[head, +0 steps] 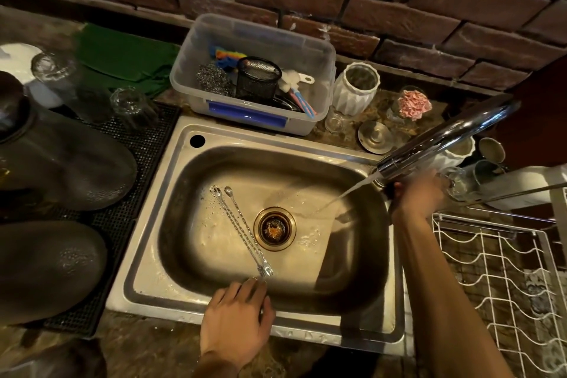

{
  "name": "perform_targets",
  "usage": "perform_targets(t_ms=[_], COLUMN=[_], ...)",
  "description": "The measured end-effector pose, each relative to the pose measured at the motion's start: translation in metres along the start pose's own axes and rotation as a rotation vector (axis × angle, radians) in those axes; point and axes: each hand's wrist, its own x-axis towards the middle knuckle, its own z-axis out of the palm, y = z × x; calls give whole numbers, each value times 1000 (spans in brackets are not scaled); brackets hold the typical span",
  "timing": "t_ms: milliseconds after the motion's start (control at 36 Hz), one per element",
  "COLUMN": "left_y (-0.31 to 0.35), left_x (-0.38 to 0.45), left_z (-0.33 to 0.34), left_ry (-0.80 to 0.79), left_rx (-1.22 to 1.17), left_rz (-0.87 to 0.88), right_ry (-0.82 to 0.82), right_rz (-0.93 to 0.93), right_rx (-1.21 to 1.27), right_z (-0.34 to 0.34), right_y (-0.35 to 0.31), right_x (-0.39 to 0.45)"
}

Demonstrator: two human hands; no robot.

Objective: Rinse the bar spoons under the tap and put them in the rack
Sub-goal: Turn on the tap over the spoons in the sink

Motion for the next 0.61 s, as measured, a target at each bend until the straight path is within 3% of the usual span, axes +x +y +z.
perform_targets(t_ms=[611], left_y=[-1], left_x=[0], left_z=[4], left_ry=[18], left_rx=[-13], left_rz=[-4], right_ry=[12], right_rz=[-22], right_rx=[-11], right_z=[2], right_y=[5], right_x=[7])
